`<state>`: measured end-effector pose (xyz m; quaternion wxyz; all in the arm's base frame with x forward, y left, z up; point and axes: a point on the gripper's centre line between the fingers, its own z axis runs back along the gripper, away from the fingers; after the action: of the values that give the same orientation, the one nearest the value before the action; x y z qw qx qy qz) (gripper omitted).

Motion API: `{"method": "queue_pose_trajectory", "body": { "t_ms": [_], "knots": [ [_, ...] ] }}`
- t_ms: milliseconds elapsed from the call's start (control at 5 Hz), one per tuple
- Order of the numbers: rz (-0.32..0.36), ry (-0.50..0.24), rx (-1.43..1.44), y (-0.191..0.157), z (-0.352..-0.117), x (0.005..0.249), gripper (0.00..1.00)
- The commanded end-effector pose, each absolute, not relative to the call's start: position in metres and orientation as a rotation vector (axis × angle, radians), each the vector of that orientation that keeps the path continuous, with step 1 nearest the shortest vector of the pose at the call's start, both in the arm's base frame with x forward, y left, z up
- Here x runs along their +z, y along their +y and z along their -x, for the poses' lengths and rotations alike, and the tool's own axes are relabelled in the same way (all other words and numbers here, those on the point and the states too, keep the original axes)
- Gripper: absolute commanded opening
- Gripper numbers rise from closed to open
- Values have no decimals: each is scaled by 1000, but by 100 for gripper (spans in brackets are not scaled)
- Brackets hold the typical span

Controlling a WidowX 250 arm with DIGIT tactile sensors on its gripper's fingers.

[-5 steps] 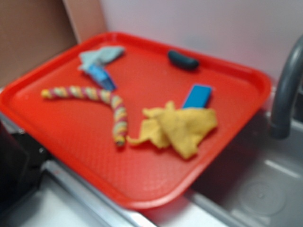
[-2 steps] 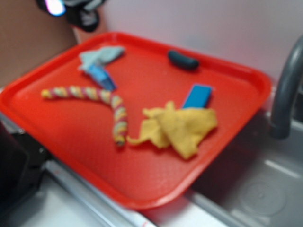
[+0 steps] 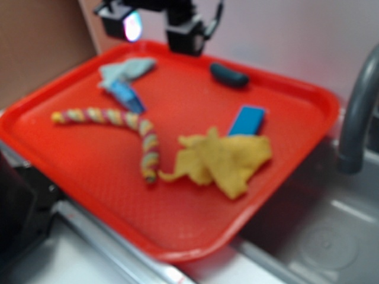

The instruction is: Grab the blue block.

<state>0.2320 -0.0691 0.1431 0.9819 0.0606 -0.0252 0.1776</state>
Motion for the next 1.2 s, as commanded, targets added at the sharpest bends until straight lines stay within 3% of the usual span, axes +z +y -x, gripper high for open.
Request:
{"method": "queue_pose_trajectory", "body": {
  "t_ms": [0,200,400,600,1000],
  "knots": [
    [-100,-94,364,-65,-240,157,100],
    [-24,-216,377,-80,-262,124,100],
    [9,-249,375,-97,-277,105,100],
    [97,-248,345,-115,-287,80,100],
    [134,-165,336,-116,-297,42,100]
  ]
}}
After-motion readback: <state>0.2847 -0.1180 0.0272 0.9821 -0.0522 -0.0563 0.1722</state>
